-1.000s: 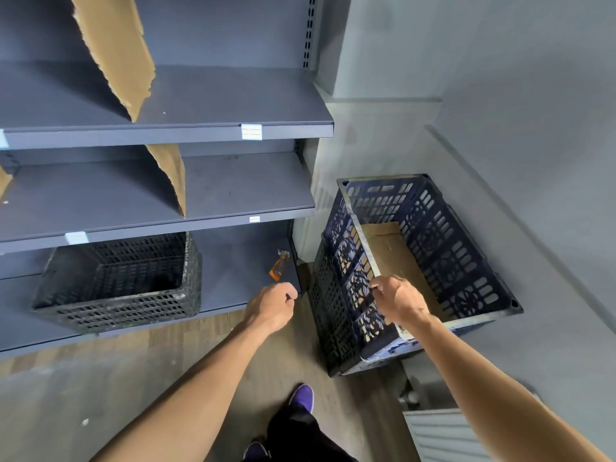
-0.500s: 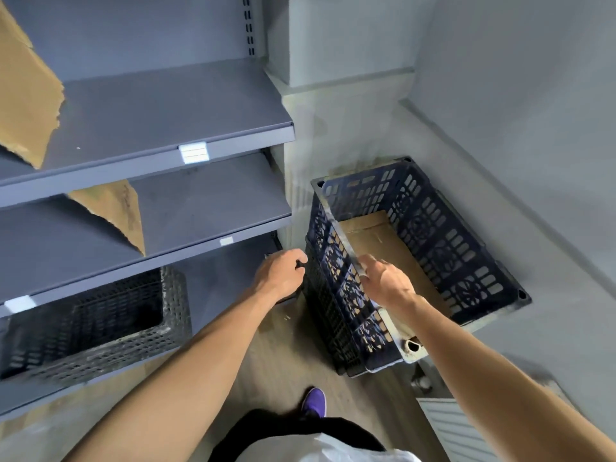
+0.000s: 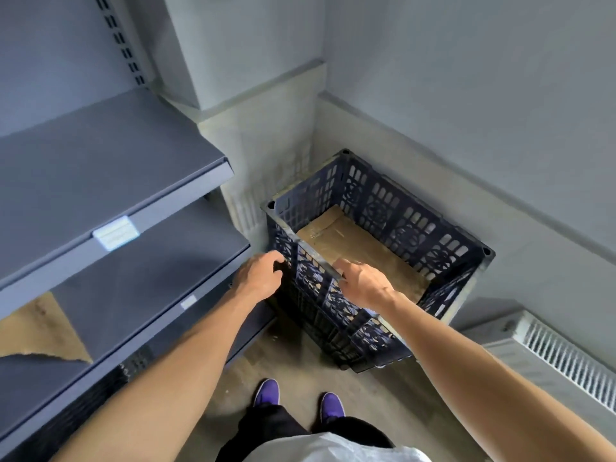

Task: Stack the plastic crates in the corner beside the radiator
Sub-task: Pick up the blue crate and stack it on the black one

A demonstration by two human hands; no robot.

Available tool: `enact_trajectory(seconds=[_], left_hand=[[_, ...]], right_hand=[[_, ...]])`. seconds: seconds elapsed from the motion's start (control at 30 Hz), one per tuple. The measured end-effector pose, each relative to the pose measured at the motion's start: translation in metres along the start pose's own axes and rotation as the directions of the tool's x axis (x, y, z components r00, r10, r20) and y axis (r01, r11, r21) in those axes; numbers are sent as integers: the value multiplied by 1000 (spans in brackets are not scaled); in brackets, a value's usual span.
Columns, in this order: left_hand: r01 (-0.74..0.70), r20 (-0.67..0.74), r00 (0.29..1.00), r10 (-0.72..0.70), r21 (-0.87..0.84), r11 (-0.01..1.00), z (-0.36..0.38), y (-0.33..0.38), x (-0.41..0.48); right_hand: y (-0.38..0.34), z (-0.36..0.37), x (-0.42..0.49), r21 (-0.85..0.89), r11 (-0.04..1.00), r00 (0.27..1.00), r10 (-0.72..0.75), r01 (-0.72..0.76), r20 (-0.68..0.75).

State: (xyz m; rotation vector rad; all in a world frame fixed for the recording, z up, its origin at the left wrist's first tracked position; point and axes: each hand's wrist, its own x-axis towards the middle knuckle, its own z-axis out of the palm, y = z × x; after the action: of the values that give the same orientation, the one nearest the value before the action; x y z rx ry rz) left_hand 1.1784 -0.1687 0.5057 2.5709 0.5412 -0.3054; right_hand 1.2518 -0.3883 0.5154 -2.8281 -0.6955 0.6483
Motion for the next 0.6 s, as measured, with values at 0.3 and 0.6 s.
enact_trajectory(seconds=[0.3,0.6], left_hand=[[-212,6,977,213,141,967,-38,-23,72],[-361,92,932,350,297,884,-14,-8,105]], right_hand=[[-23,18,3,90,981,983,177,-171,-57],[-18,35,2,154,962,966,241,-226,-88]])
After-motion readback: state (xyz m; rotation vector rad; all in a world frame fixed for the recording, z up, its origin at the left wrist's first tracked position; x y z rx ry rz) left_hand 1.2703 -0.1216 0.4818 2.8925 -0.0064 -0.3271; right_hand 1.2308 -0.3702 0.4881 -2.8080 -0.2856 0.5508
